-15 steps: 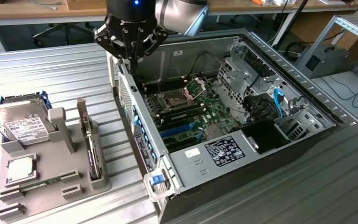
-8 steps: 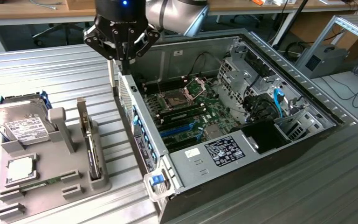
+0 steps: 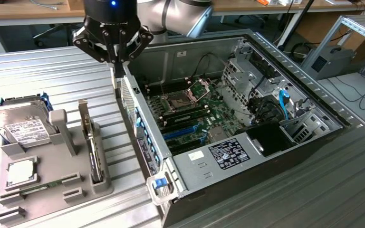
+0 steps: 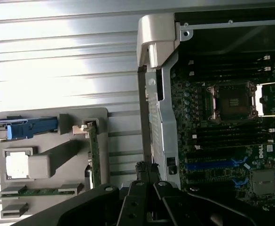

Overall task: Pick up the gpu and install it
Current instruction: 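Reach for the gpu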

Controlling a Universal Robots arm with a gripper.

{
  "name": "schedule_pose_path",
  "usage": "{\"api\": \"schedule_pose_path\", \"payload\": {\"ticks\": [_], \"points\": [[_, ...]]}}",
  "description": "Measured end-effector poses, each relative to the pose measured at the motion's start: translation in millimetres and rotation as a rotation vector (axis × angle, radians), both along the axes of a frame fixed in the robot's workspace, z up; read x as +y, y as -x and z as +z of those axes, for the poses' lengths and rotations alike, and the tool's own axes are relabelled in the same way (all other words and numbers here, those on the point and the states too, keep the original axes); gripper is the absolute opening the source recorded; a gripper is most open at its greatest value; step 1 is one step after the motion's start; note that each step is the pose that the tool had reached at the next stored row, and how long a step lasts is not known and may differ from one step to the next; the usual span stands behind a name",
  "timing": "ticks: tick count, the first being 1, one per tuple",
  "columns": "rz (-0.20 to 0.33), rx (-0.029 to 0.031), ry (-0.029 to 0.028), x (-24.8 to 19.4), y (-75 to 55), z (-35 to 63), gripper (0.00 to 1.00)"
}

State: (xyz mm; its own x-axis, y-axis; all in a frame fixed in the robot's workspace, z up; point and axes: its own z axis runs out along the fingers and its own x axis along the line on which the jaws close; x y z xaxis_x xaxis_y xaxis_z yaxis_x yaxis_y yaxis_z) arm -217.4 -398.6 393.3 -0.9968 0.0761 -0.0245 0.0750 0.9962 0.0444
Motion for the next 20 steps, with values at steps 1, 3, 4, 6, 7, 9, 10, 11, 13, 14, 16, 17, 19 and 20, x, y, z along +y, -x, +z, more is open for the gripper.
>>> {"api": "schedule_pose_path", "payload": {"ticks": [1, 3, 4, 6, 7, 9, 10, 11, 13, 14, 16, 17, 19, 20], "points": [[0.0, 0.0, 0.0, 0.2, 4.8, 0.0, 0.11], [0.0, 0.0, 0.0, 0.3, 9.2, 0.0, 0.11], [0.0, 0.0, 0.0, 0.3, 11.4, 0.0, 0.11], [0.0, 0.0001, 0.0001, 0.5, 16.2, 0.0, 0.11], [0.0, 0.0001, 0.0001, 0.5, 18.4, 0.0, 0.11], [0.0, 0.0, 0.0, 0.7, 23.3, 0.0, 0.11], [0.0, 0.0001, 0.0001, 0.8, 25.7, 0.0, 0.11], [0.0, 0.0, 0.0, 0.8, 27.7, 0.0, 0.11], [0.0, 0.0, 0.0, 0.9, 31.9, 0.0, 0.11], [0.0, 0.0, 0.0001, 1.0, 34.5, 0.0, 0.11], [0.0, 0.0, 0.0001, 1.0, 38.6, 0.0, 0.11], [0.0, 0.0001, 0.0001, 1.1, 40.6, 0.0, 0.11], [0.0, 0.0, 0.0001, 1.2, 44.4, 0.0, 0.11], [0.0, 0.0, 0.0, 1.3, 46.2, 0.0, 0.11]]}}
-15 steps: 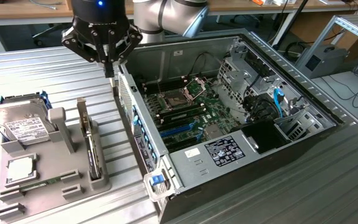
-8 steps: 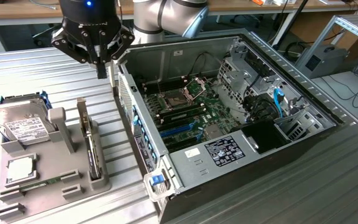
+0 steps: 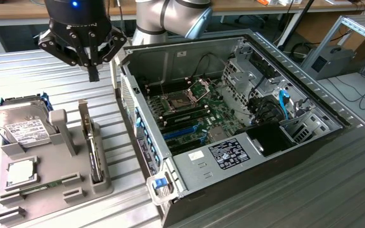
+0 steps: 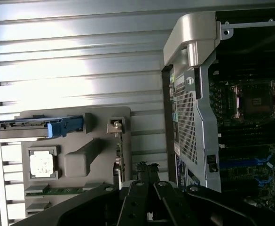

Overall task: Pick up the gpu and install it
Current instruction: 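Reach for the gpu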

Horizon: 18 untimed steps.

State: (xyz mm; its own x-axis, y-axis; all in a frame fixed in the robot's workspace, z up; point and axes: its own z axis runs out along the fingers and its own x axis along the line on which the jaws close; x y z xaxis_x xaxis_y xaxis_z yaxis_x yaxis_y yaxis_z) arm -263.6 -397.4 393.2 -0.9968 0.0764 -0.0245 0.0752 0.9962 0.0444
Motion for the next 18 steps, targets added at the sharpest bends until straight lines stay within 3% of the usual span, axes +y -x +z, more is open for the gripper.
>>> {"api": "schedule_pose_path", "payload": {"ticks": [9, 18], "points": [[0.0, 0.0, 0.0, 0.3, 19.2, 0.0, 0.11], [0.0, 0.0001, 0.0, -1.6, 20.8, 0.0, 0.11]]}}
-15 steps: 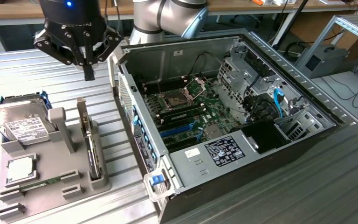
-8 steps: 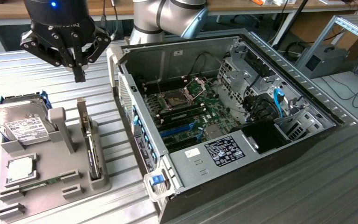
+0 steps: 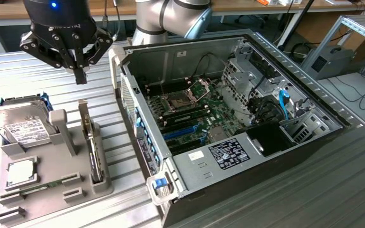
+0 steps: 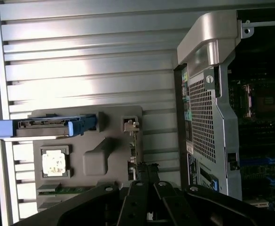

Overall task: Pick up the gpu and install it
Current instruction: 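Reach for the gpu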

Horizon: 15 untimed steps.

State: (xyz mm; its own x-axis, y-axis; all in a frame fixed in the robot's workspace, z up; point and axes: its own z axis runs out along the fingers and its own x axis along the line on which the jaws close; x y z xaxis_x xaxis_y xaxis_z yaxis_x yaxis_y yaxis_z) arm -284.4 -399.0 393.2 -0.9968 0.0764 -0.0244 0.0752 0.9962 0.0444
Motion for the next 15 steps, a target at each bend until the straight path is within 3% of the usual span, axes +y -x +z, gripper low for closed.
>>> {"api": "schedule_pose_path", "payload": {"ticks": [4, 11, 15], "points": [[0.0, 0.0, 0.0, -8.1, 0.6, 0.0, 0.11], [0.0, 0.0001, 0.0001, -26.6, 1.8, 0.1, 0.11], [0.0, 0.0001, 0.0001, -41.8, 3.2, 0.0, 0.11]]}}
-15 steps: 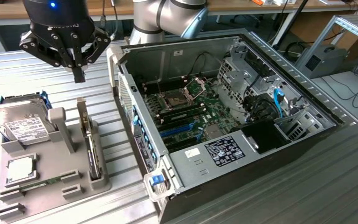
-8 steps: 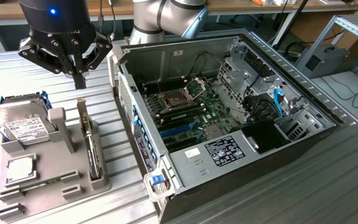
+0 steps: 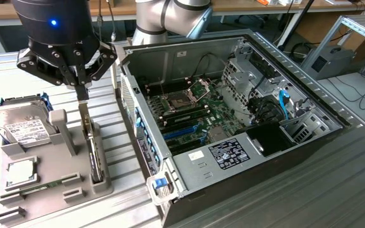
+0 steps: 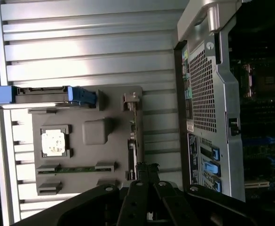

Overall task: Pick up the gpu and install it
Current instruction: 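Reach for the gpu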

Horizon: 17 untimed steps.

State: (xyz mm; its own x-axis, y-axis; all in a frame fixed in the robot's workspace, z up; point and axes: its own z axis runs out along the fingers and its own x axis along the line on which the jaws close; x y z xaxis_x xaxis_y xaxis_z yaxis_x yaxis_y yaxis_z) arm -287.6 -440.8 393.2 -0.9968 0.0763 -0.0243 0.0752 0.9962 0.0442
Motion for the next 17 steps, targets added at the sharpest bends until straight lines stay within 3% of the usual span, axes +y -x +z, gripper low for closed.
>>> {"api": "schedule_pose_path", "payload": {"ticks": [3, 10, 13, 17], "points": [[0.0, -0.0002, -0.0001, -7.0, 0.6, -0.1, 0.11], [0.0, -0.0001, -0.0001, -17.8, 1.7, -0.2, 0.11], [0.0, -0.0001, -0.0001, -21.6, 2.2, -0.3, 0.11], [0.0, -0.0001, 0.0, -22.2, 9.4, -0.3, 0.11]]}}
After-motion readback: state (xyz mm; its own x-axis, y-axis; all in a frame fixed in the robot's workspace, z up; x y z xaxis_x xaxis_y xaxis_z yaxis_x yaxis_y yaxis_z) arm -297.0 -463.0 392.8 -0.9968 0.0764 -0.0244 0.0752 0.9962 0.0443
